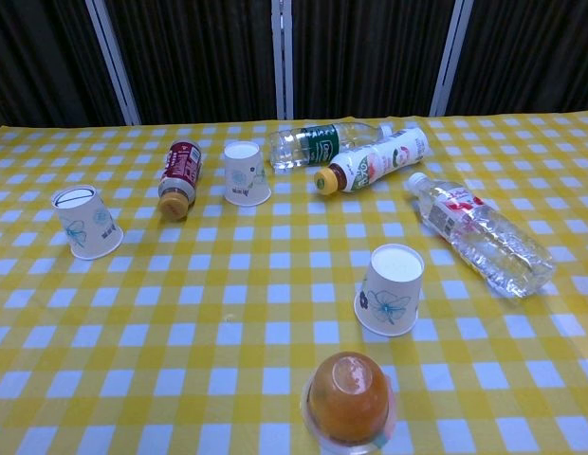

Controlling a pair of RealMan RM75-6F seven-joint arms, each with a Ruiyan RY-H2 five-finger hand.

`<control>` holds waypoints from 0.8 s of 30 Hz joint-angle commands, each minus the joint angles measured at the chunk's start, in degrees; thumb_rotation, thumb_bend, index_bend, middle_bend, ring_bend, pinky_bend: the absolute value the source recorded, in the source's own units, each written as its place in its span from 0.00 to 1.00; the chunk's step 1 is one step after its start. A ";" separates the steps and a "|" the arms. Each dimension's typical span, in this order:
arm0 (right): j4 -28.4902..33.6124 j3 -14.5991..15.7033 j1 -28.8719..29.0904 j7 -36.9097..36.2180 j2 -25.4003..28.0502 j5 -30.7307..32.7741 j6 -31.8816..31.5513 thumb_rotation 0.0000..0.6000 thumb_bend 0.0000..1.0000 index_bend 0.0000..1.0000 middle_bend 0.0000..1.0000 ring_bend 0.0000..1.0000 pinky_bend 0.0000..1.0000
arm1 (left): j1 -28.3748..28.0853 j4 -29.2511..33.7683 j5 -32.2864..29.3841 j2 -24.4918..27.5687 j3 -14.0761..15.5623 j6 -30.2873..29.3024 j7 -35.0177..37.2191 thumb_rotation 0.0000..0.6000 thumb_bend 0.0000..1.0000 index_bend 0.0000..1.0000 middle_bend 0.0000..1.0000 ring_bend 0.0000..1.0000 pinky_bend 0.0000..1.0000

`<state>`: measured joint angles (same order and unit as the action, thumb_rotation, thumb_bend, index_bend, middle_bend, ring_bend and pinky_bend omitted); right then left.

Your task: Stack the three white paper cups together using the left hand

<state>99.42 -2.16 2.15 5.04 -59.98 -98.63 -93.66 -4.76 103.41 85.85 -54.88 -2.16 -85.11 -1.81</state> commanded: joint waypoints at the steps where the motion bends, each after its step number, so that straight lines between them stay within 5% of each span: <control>1: 0.02 0.02 -0.05 0.07 -0.01 -0.03 -0.07 1.00 0.00 0.00 0.00 0.00 0.00 | 0.01 -0.04 0.01 -0.02 0.00 -0.03 -0.06 1.00 0.00 0.00 0.00 0.00 0.00; 15: 0.41 -1.04 -0.32 0.36 0.35 1.69 -0.76 1.00 0.00 0.00 0.00 0.00 0.00 | -4.70 -1.59 0.39 -1.79 -1.12 6.28 -0.06 1.00 0.00 0.00 0.00 0.00 0.00; 24: 0.70 -2.50 -0.27 2.31 0.47 5.96 0.43 1.00 0.00 0.00 0.00 0.00 0.00 | -23.69 -10.06 12.47 -7.64 -5.24 22.04 6.81 1.00 0.00 0.00 0.00 0.00 0.00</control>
<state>100.13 -4.49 1.81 7.07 -59.64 -93.12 -93.62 -22.63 96.55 94.37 -59.98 -5.55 -68.31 3.31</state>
